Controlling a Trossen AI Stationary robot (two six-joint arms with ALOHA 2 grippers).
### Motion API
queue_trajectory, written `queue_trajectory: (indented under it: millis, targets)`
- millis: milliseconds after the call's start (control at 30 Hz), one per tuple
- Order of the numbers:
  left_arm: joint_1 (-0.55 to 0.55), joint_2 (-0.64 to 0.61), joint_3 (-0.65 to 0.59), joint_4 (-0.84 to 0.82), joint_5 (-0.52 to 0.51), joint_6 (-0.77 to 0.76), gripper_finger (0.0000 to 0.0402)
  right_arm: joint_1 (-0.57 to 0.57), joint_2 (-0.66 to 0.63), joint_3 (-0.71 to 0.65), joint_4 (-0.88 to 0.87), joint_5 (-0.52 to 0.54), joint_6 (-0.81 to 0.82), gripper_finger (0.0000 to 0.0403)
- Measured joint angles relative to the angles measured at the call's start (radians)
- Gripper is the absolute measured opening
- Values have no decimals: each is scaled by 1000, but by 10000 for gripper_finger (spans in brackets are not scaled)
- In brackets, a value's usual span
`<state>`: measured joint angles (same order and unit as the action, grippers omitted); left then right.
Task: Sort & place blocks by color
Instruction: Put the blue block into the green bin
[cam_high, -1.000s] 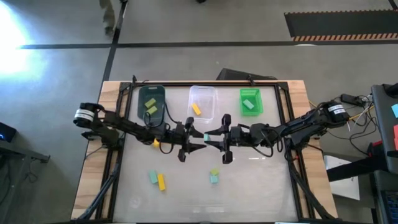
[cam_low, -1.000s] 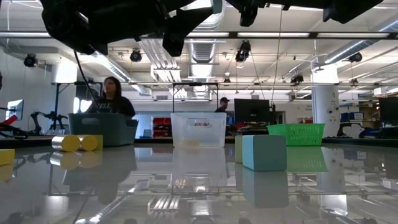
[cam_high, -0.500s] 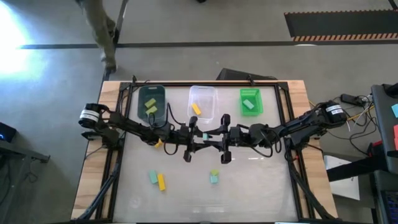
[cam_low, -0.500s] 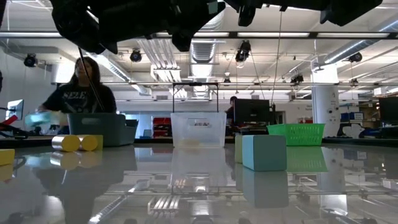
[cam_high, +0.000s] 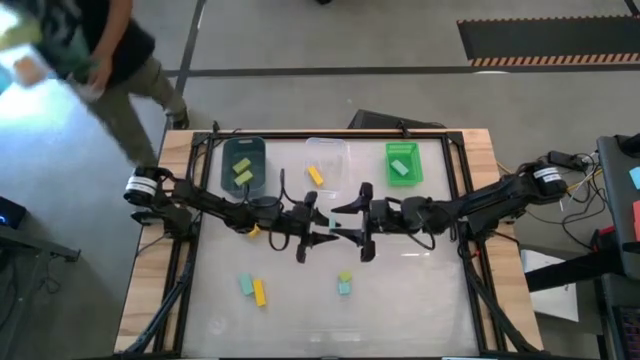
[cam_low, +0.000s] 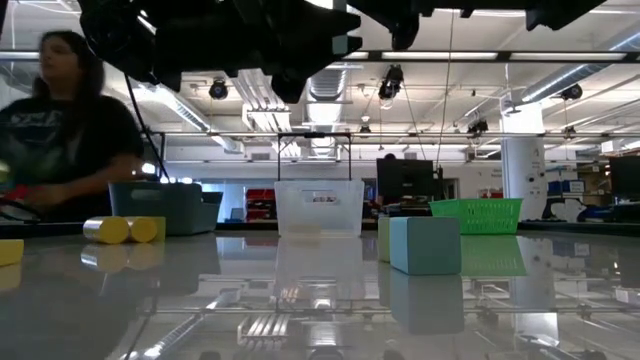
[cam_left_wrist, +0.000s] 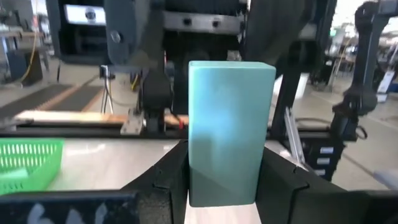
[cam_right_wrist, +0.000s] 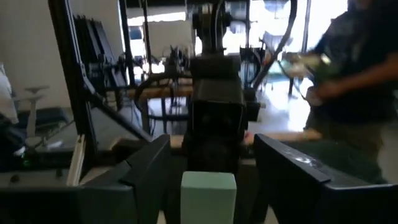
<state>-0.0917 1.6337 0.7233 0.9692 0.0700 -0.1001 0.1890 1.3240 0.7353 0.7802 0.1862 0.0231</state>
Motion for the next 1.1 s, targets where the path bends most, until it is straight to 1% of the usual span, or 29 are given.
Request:
queue_trajectory:
  millis: [133,200,367,500,633,733,833,933,967,1033,1100]
  targets:
    - [0,-1,-1,-31,0,0,117,0,-44,0,-174,-1,83,253]
    - [1,-1,-1,-47,-2,1,117,0,-45,0,-212,-1,119,264]
    - [1,-1,11,-45,-20,2,117,0,-45,4,-250,-1,141,275]
    - [3,-1,26,-44,-26,9,117,0,-15,4,-190,-1,113,269]
    - [2,0,27,-45,-26,10,117,0,20,4,-122,0,57,250]
    - [3,0,24,-45,-26,9,117,0,27,7,-109,26,33,225]
    - [3,0,24,-44,-28,7,117,0,27,8,-109,51,12,182]
    - [3,1,23,-44,-30,13,117,1,27,8,-109,47,17,121]
    - [3,1,23,-43,-31,14,117,1,27,8,-109,45,19,117]
    - [3,1,23,-43,-30,13,132,1,27,8,-110,43,13,117]
    - [3,1,23,-45,-29,7,166,1,27,8,-113,46,10,117]
